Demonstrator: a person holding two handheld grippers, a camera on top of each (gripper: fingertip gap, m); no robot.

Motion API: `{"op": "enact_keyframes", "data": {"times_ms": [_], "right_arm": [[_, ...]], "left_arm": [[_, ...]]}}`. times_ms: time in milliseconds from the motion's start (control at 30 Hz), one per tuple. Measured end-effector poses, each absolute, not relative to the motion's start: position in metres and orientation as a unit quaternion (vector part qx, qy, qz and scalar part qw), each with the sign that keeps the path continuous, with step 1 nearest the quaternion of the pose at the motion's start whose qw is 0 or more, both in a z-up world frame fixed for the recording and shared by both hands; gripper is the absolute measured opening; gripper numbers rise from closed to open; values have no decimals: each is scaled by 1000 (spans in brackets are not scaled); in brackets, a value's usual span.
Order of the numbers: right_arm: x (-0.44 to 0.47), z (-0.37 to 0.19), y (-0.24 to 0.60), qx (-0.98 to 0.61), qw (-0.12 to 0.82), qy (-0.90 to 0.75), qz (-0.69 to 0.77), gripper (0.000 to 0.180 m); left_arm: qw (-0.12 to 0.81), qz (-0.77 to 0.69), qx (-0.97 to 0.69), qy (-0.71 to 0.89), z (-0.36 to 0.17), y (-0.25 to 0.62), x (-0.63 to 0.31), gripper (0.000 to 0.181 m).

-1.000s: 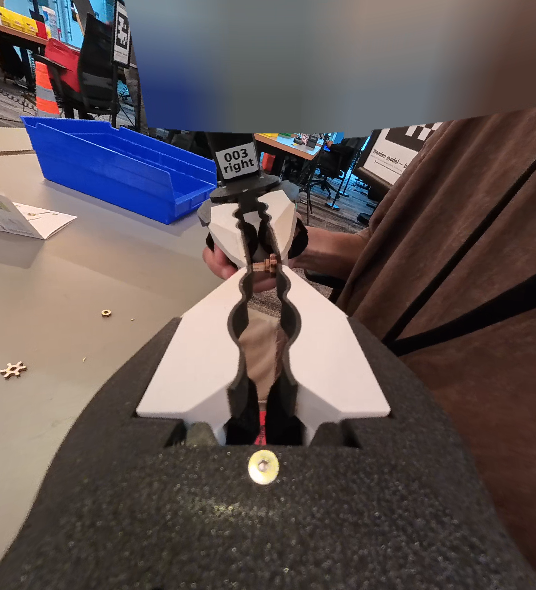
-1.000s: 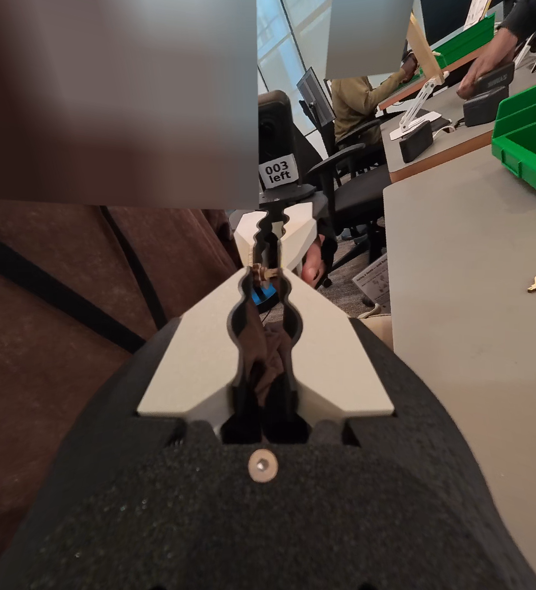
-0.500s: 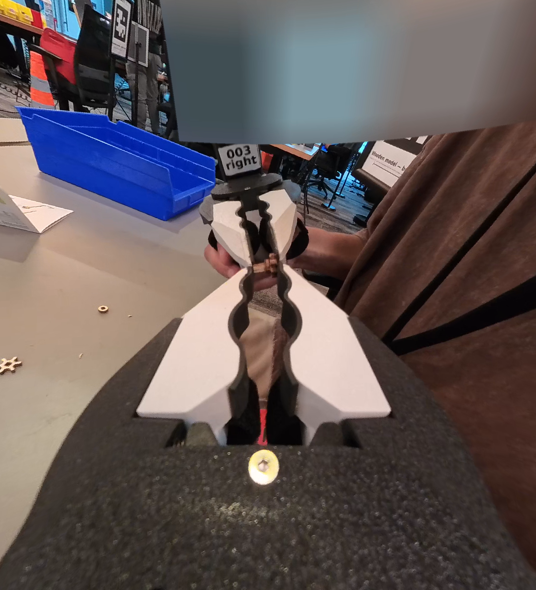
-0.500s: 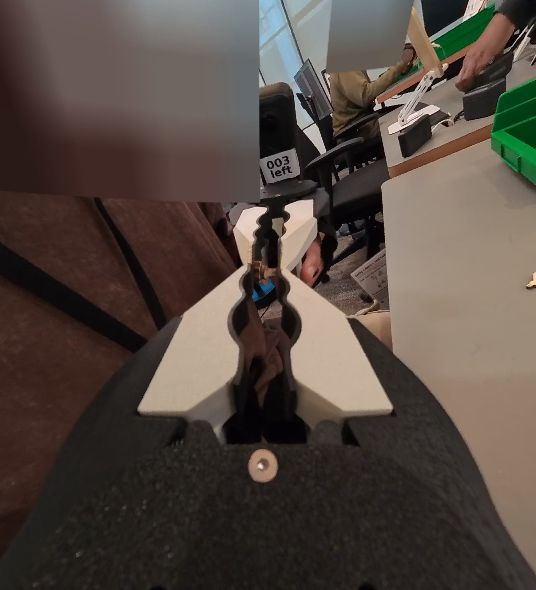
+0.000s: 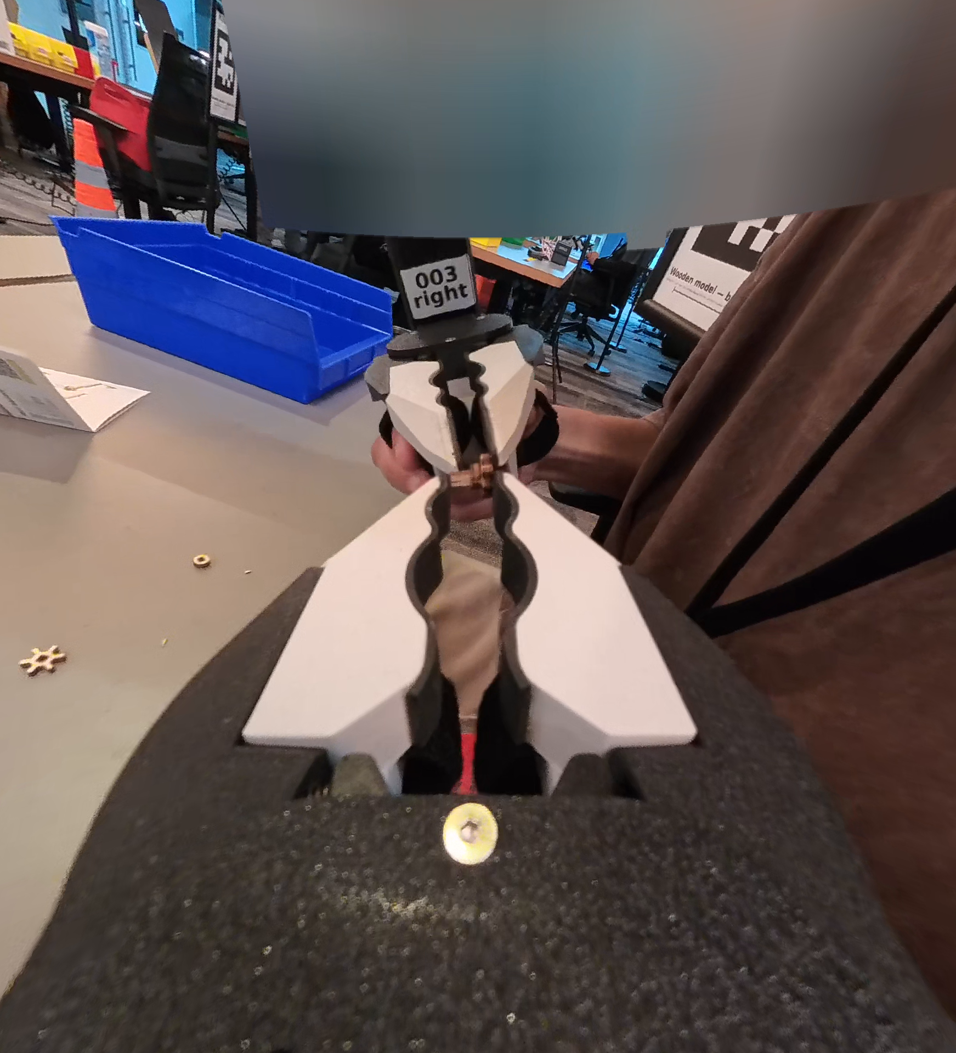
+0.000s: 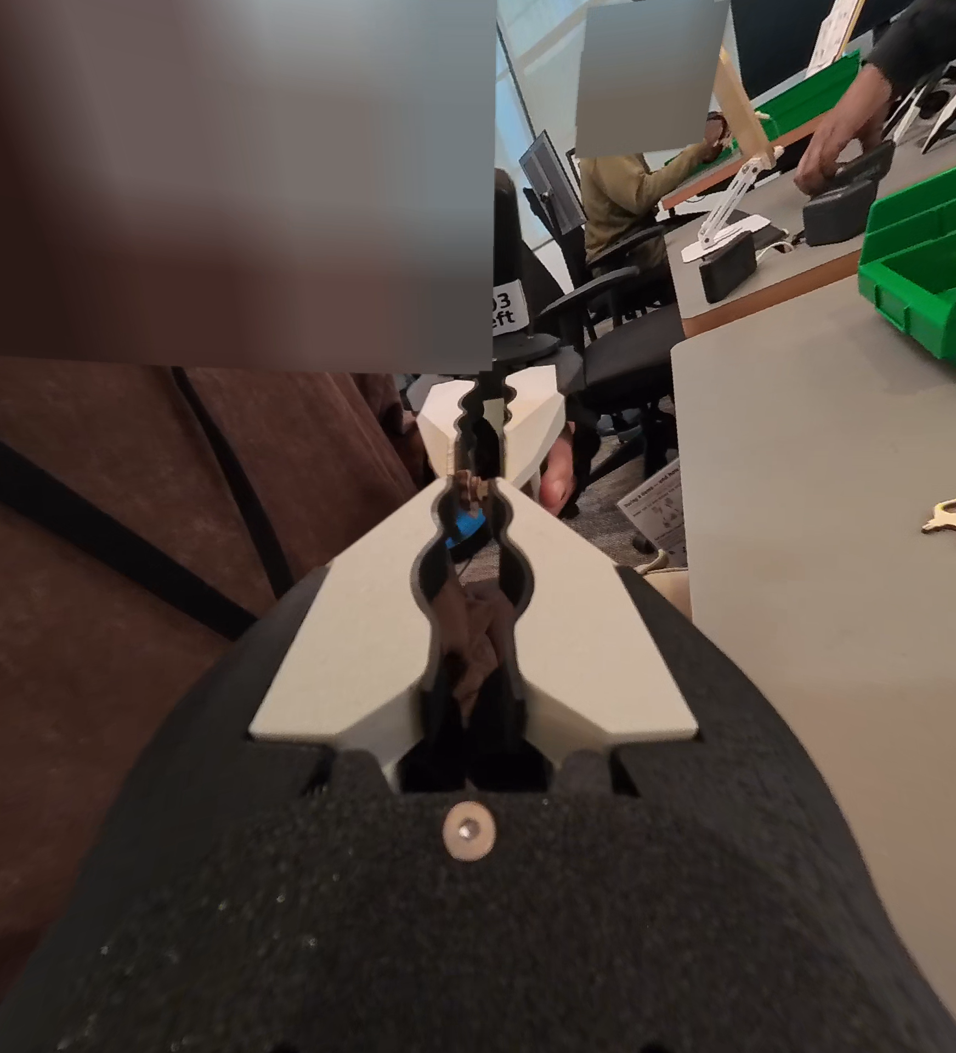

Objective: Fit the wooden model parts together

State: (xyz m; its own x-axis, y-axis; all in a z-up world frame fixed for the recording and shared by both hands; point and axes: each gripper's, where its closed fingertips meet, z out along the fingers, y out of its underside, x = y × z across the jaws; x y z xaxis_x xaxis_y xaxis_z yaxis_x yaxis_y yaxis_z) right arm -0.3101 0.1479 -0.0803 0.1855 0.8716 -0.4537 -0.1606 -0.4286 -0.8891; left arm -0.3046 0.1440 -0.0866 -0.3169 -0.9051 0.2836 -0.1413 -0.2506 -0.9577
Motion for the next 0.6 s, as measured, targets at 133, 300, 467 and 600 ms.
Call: {"op": "enact_keyframes", "data": {"times_ms": [133, 300, 467, 600], "right_arm": [[-310, -81, 149, -626, 456, -287, 564, 6], [-306, -79, 152, -626, 460, -277, 566, 3], [-305, -77, 153, -626, 471, -274, 558, 2], [-305, -80, 155, -633, 478, -282, 540, 2]], "left_arm": [[306, -617, -501, 524, -87, 145, -305, 12], [309, -619, -504, 516, -85, 148, -304, 13], [316, -619, -505, 512, -83, 149, -304, 13], [315, -616, -510, 511, -84, 150, -303, 13]]}}
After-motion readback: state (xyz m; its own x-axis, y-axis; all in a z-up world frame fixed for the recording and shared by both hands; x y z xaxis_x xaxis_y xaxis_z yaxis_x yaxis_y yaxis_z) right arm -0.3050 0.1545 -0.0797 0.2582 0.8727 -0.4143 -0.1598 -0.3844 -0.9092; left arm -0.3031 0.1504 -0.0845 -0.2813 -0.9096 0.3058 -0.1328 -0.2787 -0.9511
